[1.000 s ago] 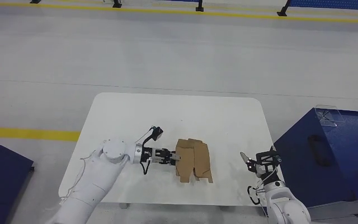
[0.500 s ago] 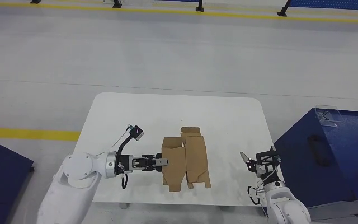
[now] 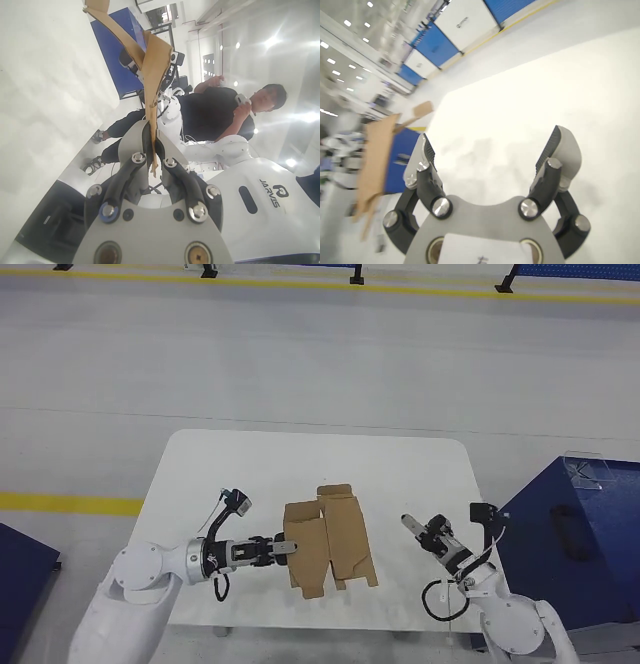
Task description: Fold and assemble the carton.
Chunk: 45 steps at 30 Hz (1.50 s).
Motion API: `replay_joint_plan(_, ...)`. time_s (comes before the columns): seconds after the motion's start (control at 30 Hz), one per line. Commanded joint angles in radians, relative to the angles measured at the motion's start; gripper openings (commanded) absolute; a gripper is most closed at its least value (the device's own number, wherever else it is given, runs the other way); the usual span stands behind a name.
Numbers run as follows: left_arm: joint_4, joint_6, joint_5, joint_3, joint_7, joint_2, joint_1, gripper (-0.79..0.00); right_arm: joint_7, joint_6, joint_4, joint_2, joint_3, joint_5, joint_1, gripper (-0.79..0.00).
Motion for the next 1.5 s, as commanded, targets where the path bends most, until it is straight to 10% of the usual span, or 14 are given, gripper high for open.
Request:
replay_joint_plan(0.0, 0.004, 0.0, -0.004, 0.002, 0.002, 0.002, -0.002, -0.785, 0.189, 0.053, 0.003, 0.004, 0.037, 0.343, 0.027, 0.0)
replay_joint_plan(0.13, 0.0, -0.008, -0.017, 0.022, 0.0, 0.003, -0.003, -0.785, 0.416, 0.227, 0.056, 0.013, 0.047, 0.608, 0.1, 0.0)
replay_joint_plan(0.37, 0.015, 0.005, -0.042, 0.084, -0.003, -0.001, -0.02, -0.785, 0.49, 0.281, 0.108, 0.018, -0.06, 0.608, 0.183, 0.0)
replay_joint_plan(0.47, 0.021, 0.012, -0.048, 0.101, 0.006, -0.002, -0.027, -0.785, 0.514, 0.286, 0.12, 0.019, -0.091, 0.615, 0.202, -0.69)
replay_joint_plan(0.5, 0.024, 0.015, -0.048, 0.107, 0.008, -0.002, -0.029, -0.785, 0.524, 0.284, 0.122, 0.02, -0.098, 0.619, 0.204, -0.785)
replay_joint_plan(0.9, 0.05, 0.034, -0.091, 0.135, -0.008, 0.002, -0.044, -0.76, 0.505, 0.24, 0.112, 0.034, -0.095, 0.59, 0.187, -0.785)
replay_joint_plan(1.03, 0.051, 0.039, -0.109, 0.14, 0.0, 0.003, -0.045, -0.397, 0.514, 0.244, 0.103, 0.039, -0.102, 0.58, 0.179, -0.785)
replay_joint_plan(1.07, 0.05, 0.044, -0.114, 0.141, 0.0, 0.004, -0.046, 0.0, 0.523, 0.249, 0.101, 0.04, -0.102, 0.584, 0.178, -0.785)
replay_joint_plan(1.47, 0.085, 0.061, -0.201, -0.042, 0.031, 0.037, -0.015, 0.0, 0.523, 0.263, 0.098, 0.044, -0.091, 0.593, 0.176, -0.785)
